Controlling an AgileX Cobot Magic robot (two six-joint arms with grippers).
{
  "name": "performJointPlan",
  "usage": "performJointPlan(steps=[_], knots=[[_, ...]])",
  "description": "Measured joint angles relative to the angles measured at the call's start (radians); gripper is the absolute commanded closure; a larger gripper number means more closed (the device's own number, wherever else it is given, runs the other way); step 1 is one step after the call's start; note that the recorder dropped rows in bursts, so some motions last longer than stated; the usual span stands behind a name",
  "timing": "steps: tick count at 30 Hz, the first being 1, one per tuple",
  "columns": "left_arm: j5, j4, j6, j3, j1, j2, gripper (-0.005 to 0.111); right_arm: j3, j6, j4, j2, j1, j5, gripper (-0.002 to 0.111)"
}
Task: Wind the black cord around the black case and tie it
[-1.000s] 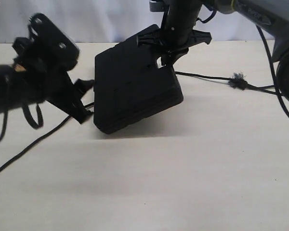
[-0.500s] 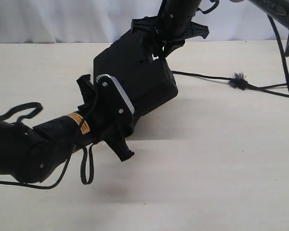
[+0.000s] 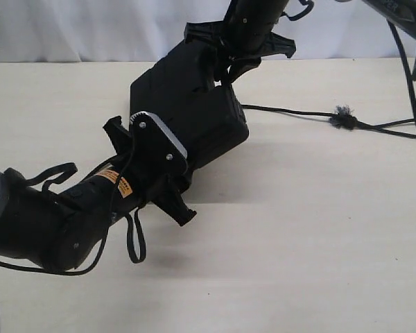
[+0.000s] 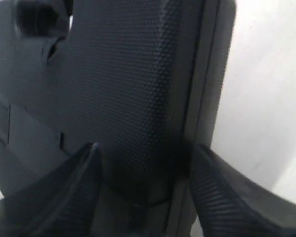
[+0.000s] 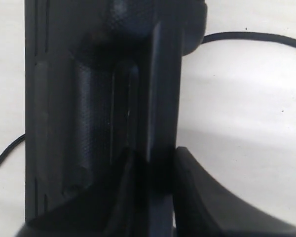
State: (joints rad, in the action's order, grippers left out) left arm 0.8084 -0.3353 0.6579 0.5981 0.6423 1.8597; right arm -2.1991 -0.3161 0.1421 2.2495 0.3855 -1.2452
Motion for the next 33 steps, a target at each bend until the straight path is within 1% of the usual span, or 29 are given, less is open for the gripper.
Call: performJointPlan(steps=[2,7,8,10,12,14,16,21,26,30,33], knots=[[-0.005,-0.03,0.0,0.0,0.001,0.002,0.054,0.0,-0.002,0.01,0.0,0.0,0.011,0.104],[-0.013,-0.033,0.0,0.0,0.001,0.002,0.053,0.0,-0.004,0.014,0.0,0.0,0.011,0.104],[-0.013,-0.027,0.0,-0.002,0.001,0.002,0.05,0.0,-0.004,0.014,0.0,0.0,0.011,0.104],[-0.013,-0.001,0.0,-0.002,0.001,0.002,0.04,0.0,-0.004,0.014,0.0,0.0,0.011,0.104],[-0.017,0.021,0.0,-0.002,0.001,-0.011,0.027,0.0,-0.006,0.014,0.0,0.0,0.011,0.104],[-0.021,0.033,0.0,-0.002,0.002,-0.031,0.018,0.0,-0.006,0.016,0.0,0.0,0.011,0.104],[-0.038,0.04,0.0,-0.002,0.008,-0.06,0.013,0.0,-0.008,0.018,0.0,0.0,0.011,0.104],[-0.124,0.063,0.036,-0.002,0.009,-0.116,0.012,0.0,-0.009,0.059,0.0,0.0,0.011,0.104],[-0.191,0.057,0.104,-0.002,0.007,-0.118,0.012,0.0,-0.007,0.151,0.0,0.0,0.02,0.104],[-0.192,0.042,0.14,-0.002,-0.008,-0.107,0.012,0.0,-0.002,0.18,0.0,0.0,0.02,0.104],[-0.155,0.024,0.165,-0.002,-0.02,-0.079,0.012,0.0,0.002,0.199,0.0,-0.001,0.022,0.104]])
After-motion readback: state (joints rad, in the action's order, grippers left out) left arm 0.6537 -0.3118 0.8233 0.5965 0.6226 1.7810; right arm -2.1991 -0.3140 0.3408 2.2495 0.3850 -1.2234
